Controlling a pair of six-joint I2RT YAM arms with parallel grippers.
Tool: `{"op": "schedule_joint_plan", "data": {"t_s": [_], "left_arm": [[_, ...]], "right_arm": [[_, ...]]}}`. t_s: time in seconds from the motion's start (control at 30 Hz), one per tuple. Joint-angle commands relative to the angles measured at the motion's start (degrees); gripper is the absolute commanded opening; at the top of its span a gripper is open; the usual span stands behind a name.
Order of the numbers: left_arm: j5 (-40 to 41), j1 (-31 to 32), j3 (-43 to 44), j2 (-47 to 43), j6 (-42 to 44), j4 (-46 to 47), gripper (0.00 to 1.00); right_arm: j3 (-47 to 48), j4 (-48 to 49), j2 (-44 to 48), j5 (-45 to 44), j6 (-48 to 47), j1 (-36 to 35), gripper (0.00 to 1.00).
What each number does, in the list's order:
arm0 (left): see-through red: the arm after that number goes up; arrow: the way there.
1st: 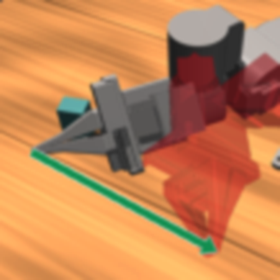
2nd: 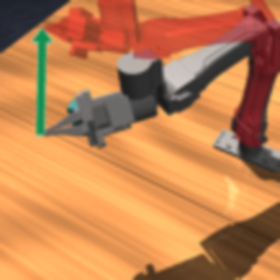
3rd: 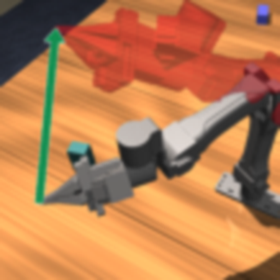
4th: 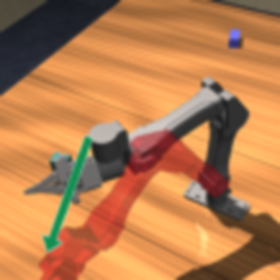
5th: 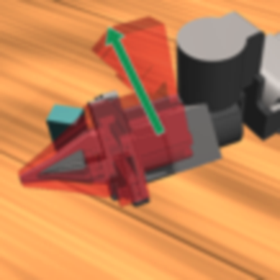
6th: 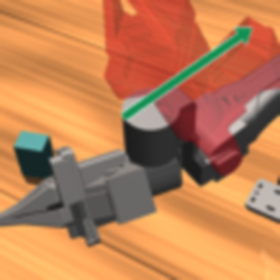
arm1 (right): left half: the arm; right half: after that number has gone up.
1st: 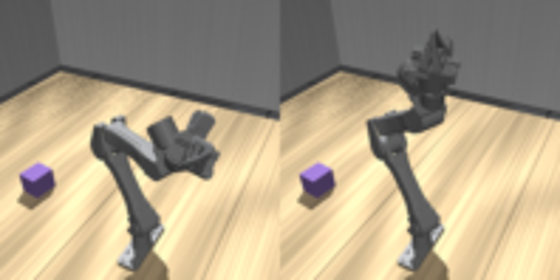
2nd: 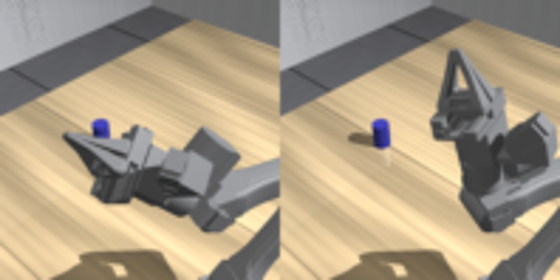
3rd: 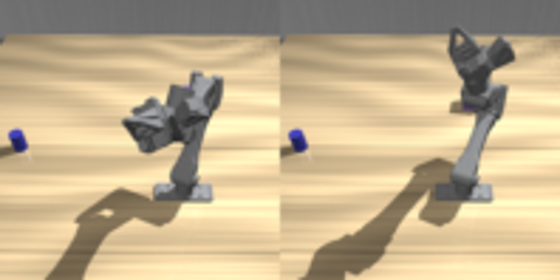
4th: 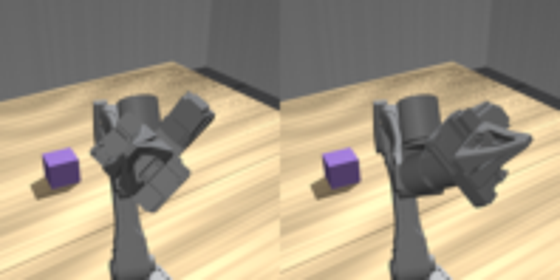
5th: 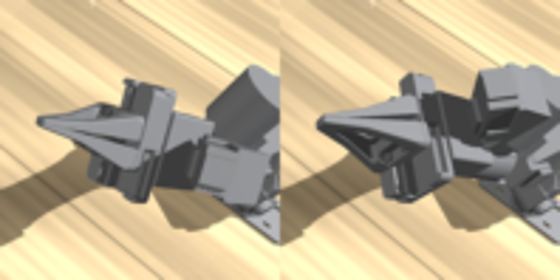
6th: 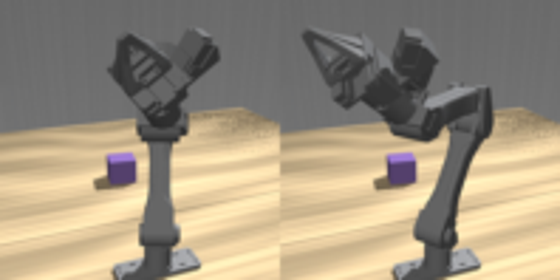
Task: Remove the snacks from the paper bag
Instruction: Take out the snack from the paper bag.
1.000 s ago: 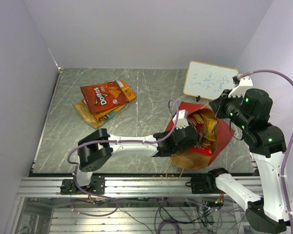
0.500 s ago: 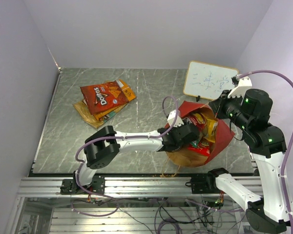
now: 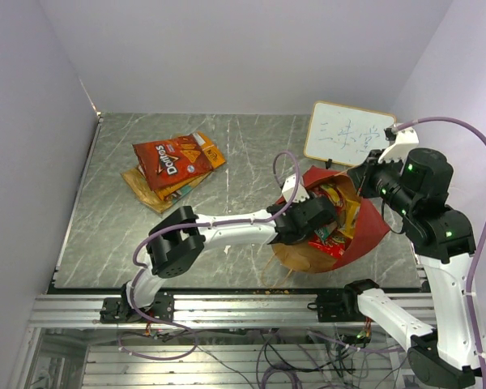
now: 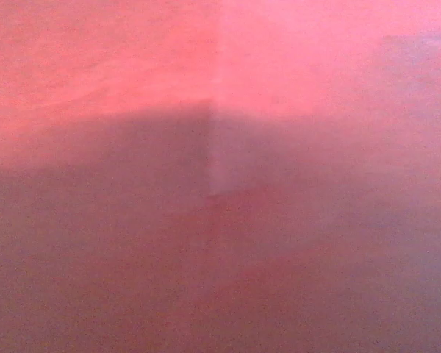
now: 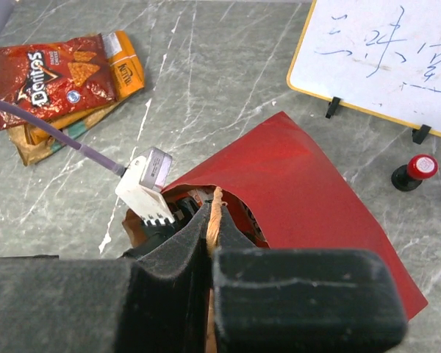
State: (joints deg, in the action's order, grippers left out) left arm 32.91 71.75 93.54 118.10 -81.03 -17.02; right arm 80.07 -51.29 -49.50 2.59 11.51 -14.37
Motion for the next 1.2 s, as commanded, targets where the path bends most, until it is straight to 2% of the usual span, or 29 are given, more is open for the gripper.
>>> {"op": "schedule_joint_plan", "data": {"t_s": [0.0, 0.23, 0.53, 0.77, 0.87, 0.97, 1.1, 1.17], "left_arm": [[0.91, -0.9, 5.28, 1.69, 0.38, -1.9, 0.44], [-1.6, -1.25, 6.4, 5.2, -4.94, -5.98, 0.43], [-2.74, -2.05, 6.93, 6.61, -6.53, -7.51, 0.49], [-2.11, -2.97, 10.92, 8.96, -1.74, -4.91, 0.35], [-3.49, -3.89, 11.22, 9.22, 1.71, -1.38, 0.36], [-5.88, -4.94, 10.74, 10.0, 1.58, 0.59, 0.36], [-7.84, -5.3, 11.27, 10.83, 4.08, 3.68, 0.19], [-7.89, -5.3, 13.47, 10.89, 7.25, 2.93, 0.14]], "right_arm": [[0.67, 3.72, 1.64, 0.29, -0.59, -0.13, 0.0], [0.53, 3.77, 1.92, 0.46, -1.02, -0.2, 0.0], [0.3, 3.54, 2.41, 0.29, -1.78, -0.15, 0.0], [0.51, 3.22, 2.86, 0.8, -1.18, -0.19, 0.0], [0.33, 3.34, 2.53, 0.83, -0.92, -0.16, 0.0], [0.23, 3.11, 2.51, 0.48, -0.3, -0.13, 0.0], [0.69, 2.22, 2.63, 0.22, -0.04, -0.14, 0.0], [0.9, 1.88, 2.59, -0.37, -0.44, -0.17, 0.0]]}}
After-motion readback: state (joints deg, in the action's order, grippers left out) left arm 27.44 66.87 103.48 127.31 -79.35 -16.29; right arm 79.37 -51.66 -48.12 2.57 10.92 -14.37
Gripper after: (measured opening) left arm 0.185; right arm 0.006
